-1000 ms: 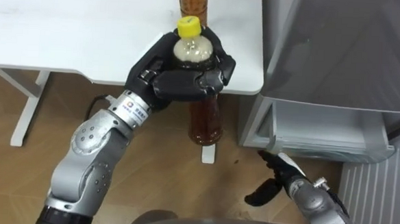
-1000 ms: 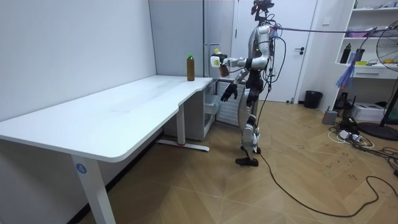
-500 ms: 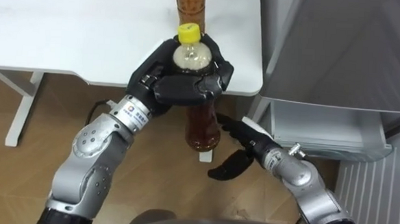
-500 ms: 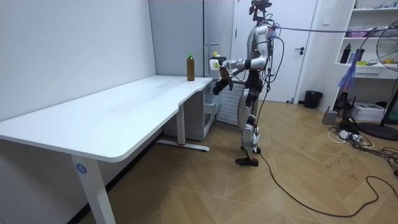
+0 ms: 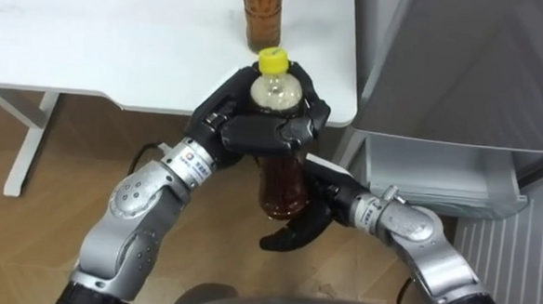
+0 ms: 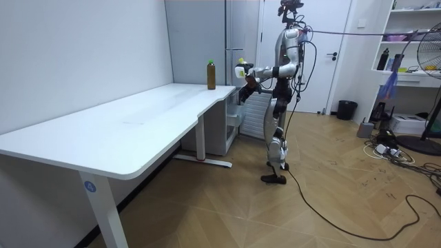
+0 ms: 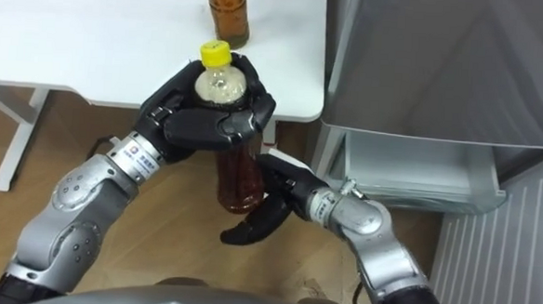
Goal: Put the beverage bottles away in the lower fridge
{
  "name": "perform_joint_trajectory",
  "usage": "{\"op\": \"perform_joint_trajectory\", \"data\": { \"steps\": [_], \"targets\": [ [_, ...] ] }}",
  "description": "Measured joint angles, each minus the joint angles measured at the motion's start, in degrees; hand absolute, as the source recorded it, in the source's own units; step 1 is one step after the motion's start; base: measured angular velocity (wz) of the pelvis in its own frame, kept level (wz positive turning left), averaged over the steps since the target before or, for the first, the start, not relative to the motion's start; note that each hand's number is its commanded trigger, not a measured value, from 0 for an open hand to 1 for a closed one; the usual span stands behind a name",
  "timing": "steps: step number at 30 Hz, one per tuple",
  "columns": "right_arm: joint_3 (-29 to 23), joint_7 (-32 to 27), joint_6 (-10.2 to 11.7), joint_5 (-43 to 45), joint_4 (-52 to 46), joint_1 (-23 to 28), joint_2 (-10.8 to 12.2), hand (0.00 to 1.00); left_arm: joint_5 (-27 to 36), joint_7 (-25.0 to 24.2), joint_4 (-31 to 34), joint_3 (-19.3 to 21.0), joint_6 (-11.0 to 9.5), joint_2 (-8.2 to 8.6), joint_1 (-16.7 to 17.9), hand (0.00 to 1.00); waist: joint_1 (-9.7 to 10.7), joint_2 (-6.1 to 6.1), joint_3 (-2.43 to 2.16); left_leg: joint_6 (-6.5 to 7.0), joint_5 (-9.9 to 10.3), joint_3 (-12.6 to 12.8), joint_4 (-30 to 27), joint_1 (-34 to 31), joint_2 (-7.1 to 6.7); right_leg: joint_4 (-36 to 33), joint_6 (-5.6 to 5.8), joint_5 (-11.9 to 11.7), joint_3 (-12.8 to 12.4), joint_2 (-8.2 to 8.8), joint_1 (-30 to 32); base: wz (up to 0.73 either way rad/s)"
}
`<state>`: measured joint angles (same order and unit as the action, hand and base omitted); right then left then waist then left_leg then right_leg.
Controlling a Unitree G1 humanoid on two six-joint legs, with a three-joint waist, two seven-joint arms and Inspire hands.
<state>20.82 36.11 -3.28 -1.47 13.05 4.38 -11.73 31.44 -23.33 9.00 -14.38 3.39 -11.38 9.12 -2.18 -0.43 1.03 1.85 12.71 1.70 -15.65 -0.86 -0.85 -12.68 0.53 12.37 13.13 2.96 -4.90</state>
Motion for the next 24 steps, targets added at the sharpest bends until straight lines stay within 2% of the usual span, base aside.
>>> {"op": "perform_joint_trajectory", "data": {
  "steps": [9, 15, 19, 24],
  "targets": [
    [-0.43, 6.11, -0.64, -3.14, -0.69, -0.44, -0.54, 0.0, 1.67, 0.01, -0.01, -0.13, -0.25, -0.12, 0.01, 1.0, -0.08, 0.01, -0.01, 0.12, -0.09, 1.02, -0.09, -0.64, 0.08, -0.21, -0.01, -0.01, -0.38, 0.07, 1.1, -0.03],
    [-0.1, 7.17, -4.09, -5.5, -0.68, -0.44, -0.57, 0.0, 1.77, 0.01, -1.78, -1.13, -0.96, -0.48, -0.07, 1.0, 0.01, 0.15, 0.0, 0.13, -0.1, 0.85, -0.08, -0.53, 0.03, -0.01, 0.0, -0.01, -0.2, 0.16, 0.92, 0.0],
    [0.34, 7.68, -5.04, -5.79, -0.68, -0.43, -0.67, 0.0, 1.75, 0.04, -2.23, -1.73, -0.96, -0.95, -0.05, 1.0, 0.06, 0.16, 0.01, 0.13, -0.1, 0.79, -0.07, -0.53, 0.03, 0.03, 0.0, -0.01, -0.17, 0.15, 0.92, 0.0],
    [0.53, 7.77, -5.18, -12.13, -0.68, -0.36, -1.89, 0.0, 1.72, 0.02, -2.2, -2.21, -1.51, -1.01, -0.06, 1.0, 0.04, 0.17, 0.02, 0.13, -0.09, 0.93, -0.07, -0.55, 0.04, -0.03, 0.0, -0.01, -0.45, 0.12, 0.92, 0.0]
  ]
}}
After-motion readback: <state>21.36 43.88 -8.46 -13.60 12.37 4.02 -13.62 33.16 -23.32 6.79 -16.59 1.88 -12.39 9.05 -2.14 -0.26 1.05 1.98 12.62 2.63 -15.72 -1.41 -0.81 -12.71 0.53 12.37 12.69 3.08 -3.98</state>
